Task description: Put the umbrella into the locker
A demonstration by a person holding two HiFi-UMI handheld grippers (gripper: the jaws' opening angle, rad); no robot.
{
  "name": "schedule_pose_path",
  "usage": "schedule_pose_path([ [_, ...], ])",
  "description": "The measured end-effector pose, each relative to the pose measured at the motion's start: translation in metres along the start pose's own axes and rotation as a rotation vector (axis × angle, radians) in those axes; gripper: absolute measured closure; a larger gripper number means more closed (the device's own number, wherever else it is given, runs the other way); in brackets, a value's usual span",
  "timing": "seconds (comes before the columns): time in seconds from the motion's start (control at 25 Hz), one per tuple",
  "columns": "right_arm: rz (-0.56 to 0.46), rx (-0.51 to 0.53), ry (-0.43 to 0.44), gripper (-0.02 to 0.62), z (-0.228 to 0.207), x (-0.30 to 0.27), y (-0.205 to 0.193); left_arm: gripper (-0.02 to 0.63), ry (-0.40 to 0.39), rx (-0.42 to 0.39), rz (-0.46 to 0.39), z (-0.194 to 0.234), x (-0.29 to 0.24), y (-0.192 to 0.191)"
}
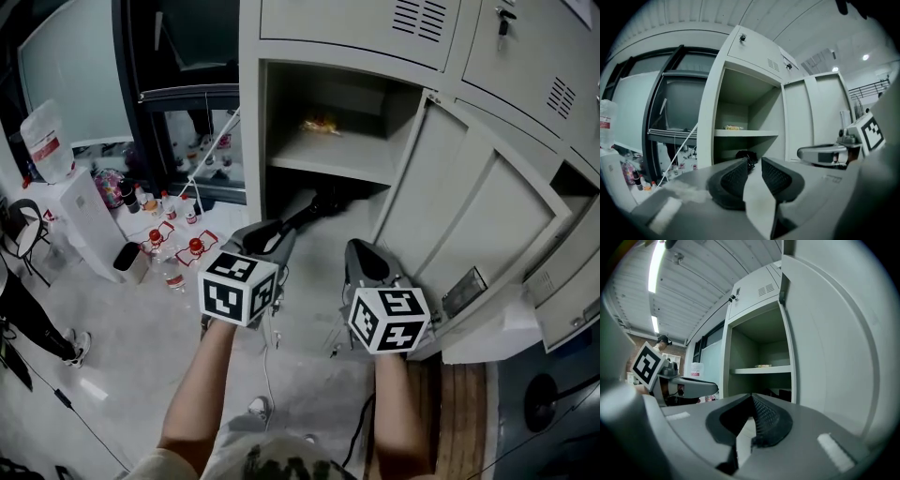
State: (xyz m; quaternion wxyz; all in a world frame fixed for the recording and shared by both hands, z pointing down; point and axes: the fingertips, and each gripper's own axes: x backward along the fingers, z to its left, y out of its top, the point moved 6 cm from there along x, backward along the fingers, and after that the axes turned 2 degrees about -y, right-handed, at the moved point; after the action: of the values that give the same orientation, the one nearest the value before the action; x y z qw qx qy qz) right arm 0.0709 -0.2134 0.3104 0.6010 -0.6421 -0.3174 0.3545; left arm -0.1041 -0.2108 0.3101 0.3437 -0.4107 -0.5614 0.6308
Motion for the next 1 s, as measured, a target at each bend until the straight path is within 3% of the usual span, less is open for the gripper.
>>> schedule_pose_path([
  [0.52,0.013,0.044,-0.007,0.600,0.000,-0.002,-0.003,0.587,0.024,0.018,0.018,0.012,0.009,-0.019],
  [1.0,0.008,0.043,0.000,0.598,0.001,-0.002,-0.002,0.600,0.016,0.013,0.002,0.009,0.011,-0.014],
])
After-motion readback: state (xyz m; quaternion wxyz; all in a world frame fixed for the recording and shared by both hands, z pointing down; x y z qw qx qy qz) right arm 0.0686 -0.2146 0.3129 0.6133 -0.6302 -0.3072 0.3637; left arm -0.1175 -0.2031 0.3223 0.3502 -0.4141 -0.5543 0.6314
